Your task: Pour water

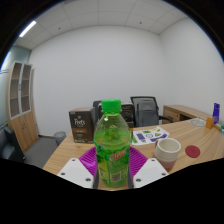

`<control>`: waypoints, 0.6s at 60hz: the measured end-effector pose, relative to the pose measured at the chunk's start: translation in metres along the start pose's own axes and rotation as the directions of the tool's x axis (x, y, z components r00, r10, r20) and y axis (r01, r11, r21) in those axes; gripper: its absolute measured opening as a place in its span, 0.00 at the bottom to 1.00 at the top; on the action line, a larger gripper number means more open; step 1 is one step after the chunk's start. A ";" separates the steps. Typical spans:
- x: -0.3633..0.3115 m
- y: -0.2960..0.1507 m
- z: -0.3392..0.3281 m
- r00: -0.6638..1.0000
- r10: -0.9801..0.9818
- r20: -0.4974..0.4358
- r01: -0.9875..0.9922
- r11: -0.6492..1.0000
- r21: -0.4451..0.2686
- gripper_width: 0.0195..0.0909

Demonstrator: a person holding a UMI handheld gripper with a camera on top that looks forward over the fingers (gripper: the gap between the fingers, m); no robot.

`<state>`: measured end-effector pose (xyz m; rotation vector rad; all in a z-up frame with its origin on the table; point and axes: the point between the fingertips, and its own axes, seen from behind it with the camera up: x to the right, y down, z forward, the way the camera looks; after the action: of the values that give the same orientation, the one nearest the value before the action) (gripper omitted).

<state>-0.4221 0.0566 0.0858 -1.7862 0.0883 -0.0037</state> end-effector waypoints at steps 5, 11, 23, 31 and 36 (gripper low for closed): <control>0.002 0.001 0.002 0.998 0.053 0.015 -0.053 0.998 -0.030 0.28; 0.009 -0.002 0.006 0.966 0.257 0.021 -0.254 0.963 -0.089 0.28; 0.022 -0.002 0.012 0.628 0.775 -0.073 -0.773 0.610 -0.173 0.28; 0.025 -0.023 0.018 0.324 0.941 -0.097 -0.940 0.309 -0.142 0.28; 0.024 -0.034 0.026 0.149 0.985 -0.093 -0.980 0.134 -0.149 0.28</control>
<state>-0.3951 0.0874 0.1127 -1.5539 1.3334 1.0637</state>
